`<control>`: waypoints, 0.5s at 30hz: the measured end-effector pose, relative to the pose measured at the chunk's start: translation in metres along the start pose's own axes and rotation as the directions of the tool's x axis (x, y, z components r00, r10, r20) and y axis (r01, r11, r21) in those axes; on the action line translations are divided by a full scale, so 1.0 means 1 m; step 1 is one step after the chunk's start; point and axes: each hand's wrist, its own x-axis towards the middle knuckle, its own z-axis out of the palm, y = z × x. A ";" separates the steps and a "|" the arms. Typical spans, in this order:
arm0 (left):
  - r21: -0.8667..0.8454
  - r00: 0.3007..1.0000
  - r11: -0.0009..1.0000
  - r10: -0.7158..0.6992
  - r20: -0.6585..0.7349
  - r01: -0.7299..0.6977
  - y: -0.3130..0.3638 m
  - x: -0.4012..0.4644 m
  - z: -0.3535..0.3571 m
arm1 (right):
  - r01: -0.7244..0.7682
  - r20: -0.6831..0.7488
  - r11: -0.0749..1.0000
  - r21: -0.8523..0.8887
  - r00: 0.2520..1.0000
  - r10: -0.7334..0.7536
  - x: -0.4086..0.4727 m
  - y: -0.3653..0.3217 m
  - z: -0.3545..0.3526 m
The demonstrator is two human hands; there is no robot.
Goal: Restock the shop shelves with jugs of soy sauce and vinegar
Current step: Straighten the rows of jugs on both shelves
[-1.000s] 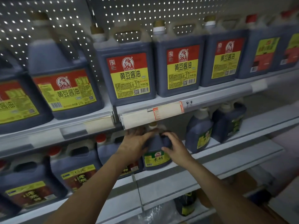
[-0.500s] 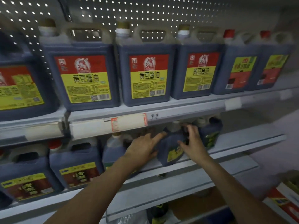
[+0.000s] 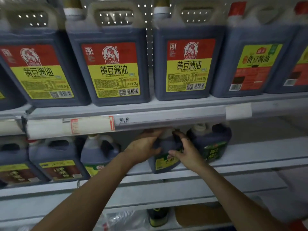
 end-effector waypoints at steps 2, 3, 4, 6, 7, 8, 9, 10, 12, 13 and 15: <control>-0.002 1.000 1.000 -0.008 -0.018 0.008 -0.003 -0.008 -0.001 | 0.048 -0.029 0.999 -0.008 0.998 -0.048 -0.003 0.000 0.008; 0.009 1.000 1.000 -0.016 -0.020 0.016 -0.005 -0.013 -0.003 | 0.063 -0.033 0.998 -0.011 0.997 -0.064 -0.005 -0.001 0.014; 0.023 0.999 0.999 -0.025 -0.021 0.025 -0.007 -0.018 -0.006 | 0.076 -0.030 0.997 -0.018 0.997 -0.076 -0.008 -0.002 0.020; 0.030 0.999 0.999 -0.022 -0.038 0.023 -0.012 -0.030 -0.015 | 0.109 -0.004 0.994 -0.025 0.994 -0.109 -0.013 -0.005 0.033; 0.047 0.999 0.999 -0.012 -0.049 0.015 -0.016 -0.037 -0.021 | 0.131 0.007 0.991 -0.016 0.991 -0.131 -0.016 -0.007 0.040; 0.087 0.998 0.996 -0.004 -0.055 0.008 -0.018 -0.043 -0.026 | 0.149 0.009 0.989 -0.008 0.989 -0.149 -0.018 -0.009 0.046; 0.138 0.998 0.990 0.002 -0.056 0.005 -0.021 -0.050 -0.029 | 0.162 0.001 0.987 -0.003 0.987 -0.162 -0.020 -0.012 0.052; 0.177 0.998 0.984 0.010 -0.064 0.002 -0.024 -0.056 -0.034 | 0.171 -0.013 0.985 -0.003 0.985 -0.171 -0.022 -0.016 0.058; 0.205 0.997 0.979 0.015 -0.080 0.002 -0.029 -0.065 -0.041 | 0.179 -0.042 0.984 -0.007 0.983 -0.179 -0.024 -0.024 0.070; 0.203 0.996 0.979 0.013 -0.084 0.004 -0.031 -0.068 -0.045 | 0.175 -0.052 0.985 -0.006 0.983 -0.175 -0.026 -0.029 0.076; 0.198 0.997 0.980 0.006 -0.083 0.011 -0.036 -0.074 -0.051 | 0.163 -0.071 0.987 -0.009 0.984 -0.163 -0.028 -0.038 0.087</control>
